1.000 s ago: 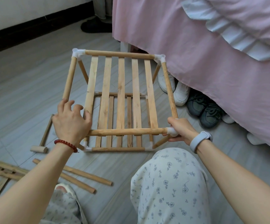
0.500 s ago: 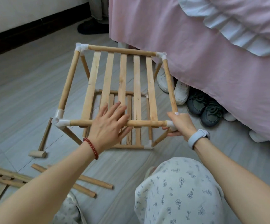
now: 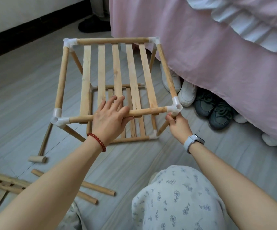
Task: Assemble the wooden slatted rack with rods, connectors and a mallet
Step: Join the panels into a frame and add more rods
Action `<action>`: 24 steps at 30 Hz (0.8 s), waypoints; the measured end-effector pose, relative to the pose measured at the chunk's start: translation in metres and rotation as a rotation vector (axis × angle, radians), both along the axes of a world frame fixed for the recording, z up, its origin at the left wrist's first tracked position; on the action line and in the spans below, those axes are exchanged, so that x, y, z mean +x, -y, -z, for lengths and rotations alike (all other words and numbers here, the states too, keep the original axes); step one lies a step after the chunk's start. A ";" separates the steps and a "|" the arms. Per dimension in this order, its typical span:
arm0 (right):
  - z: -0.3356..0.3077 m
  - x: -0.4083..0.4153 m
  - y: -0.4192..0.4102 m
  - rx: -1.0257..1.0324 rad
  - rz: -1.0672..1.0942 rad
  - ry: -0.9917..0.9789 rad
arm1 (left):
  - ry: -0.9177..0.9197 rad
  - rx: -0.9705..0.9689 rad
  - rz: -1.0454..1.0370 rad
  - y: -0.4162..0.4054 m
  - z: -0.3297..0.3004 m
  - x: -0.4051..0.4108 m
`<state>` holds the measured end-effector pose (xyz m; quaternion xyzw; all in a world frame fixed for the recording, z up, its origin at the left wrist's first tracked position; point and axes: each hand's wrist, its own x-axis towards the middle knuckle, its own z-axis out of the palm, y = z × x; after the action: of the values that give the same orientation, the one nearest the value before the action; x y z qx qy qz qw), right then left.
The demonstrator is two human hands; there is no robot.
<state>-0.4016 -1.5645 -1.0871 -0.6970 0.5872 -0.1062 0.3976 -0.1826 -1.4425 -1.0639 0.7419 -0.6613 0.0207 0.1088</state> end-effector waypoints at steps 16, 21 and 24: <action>0.012 -0.001 -0.006 -0.011 0.034 0.078 | 0.015 -0.038 0.014 -0.002 0.005 0.004; 0.014 0.002 -0.008 -0.022 0.079 0.144 | 0.013 -0.033 0.023 -0.001 0.004 0.005; 0.014 0.003 -0.009 -0.020 0.108 0.180 | 0.024 -0.049 0.018 -0.002 0.004 0.005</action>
<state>-0.3985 -1.5556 -1.1008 -0.6560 0.5847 -0.1955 0.4355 -0.1778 -1.4406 -1.0675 0.7326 -0.6686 0.0448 0.1193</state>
